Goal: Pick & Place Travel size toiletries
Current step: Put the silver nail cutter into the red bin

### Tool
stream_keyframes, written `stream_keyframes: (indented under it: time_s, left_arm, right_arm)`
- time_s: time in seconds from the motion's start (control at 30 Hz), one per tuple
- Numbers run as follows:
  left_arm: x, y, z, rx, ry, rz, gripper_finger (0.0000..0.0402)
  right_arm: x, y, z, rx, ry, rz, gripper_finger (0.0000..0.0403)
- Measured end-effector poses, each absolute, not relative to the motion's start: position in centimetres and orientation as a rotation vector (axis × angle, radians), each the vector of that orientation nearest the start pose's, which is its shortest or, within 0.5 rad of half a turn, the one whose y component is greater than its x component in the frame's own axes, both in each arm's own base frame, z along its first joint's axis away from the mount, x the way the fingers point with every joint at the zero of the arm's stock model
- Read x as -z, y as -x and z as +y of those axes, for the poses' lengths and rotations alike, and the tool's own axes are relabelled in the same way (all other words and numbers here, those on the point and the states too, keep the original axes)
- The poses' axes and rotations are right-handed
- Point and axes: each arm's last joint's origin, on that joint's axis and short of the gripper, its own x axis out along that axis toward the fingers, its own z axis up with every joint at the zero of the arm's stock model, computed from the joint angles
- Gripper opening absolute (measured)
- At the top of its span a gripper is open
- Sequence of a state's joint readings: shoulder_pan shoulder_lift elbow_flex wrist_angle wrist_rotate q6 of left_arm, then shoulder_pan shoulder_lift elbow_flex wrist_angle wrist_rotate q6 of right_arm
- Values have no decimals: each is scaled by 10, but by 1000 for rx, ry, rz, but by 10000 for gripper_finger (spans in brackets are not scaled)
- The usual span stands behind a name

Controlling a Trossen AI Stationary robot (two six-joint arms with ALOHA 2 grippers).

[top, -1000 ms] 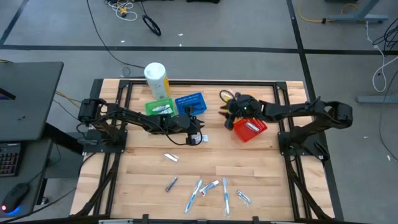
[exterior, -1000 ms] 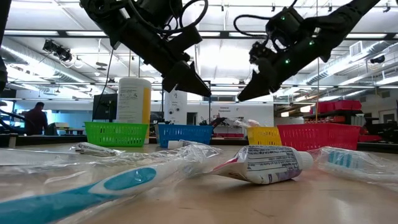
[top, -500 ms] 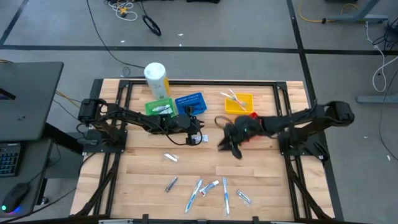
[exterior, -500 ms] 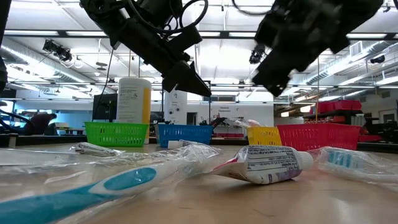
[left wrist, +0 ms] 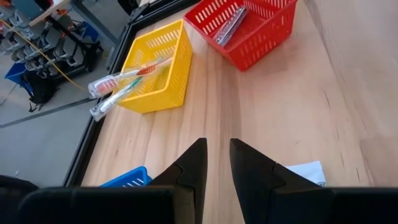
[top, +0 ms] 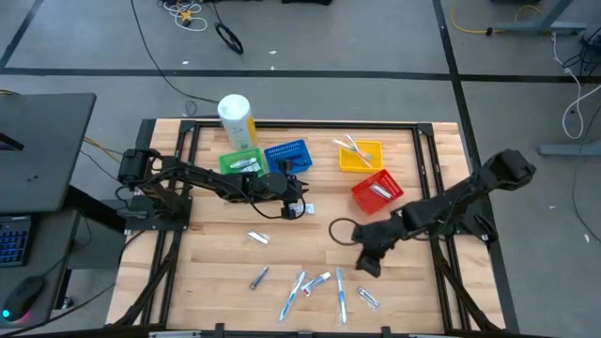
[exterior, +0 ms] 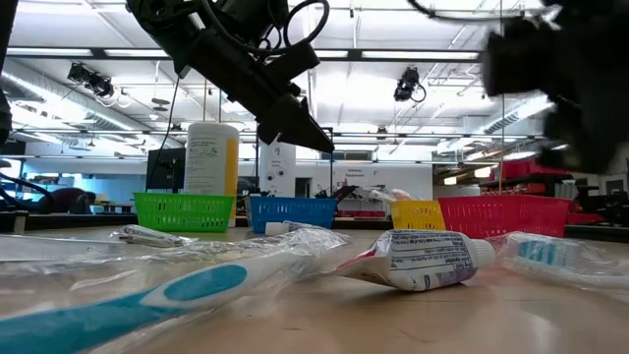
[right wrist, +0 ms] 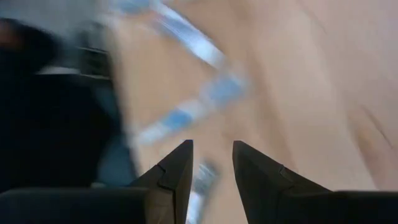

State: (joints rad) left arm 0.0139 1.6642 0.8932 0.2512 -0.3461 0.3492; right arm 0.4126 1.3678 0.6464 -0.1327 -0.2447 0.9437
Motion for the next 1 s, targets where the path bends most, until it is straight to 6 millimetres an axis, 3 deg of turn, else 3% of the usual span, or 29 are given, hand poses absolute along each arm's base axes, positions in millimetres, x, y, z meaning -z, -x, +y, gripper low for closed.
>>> stream_keyframes:
  time_s: [0.1,0.33,0.53,0.7,1.0]
  left_arm:
    - [-192,-344,15,-248,-461,578,77]
    - [-194,-345,20,-235,-571,573,77]
    - [-202,-348,34,-296,-574,497,77]
    - [-207,-349,47,-346,-560,452,77]
    - [-208,-348,59,-290,-517,422,77]
  right_arm:
    - [-166,-214,119,-28,-842,1199,122]
    - [-173,-210,154,23,-999,1177,122]
    - [-179,-225,186,114,-862,1333,122]
    - [-170,-236,207,210,-702,1458,122]
    - [-149,-247,217,263,-711,1447,122]
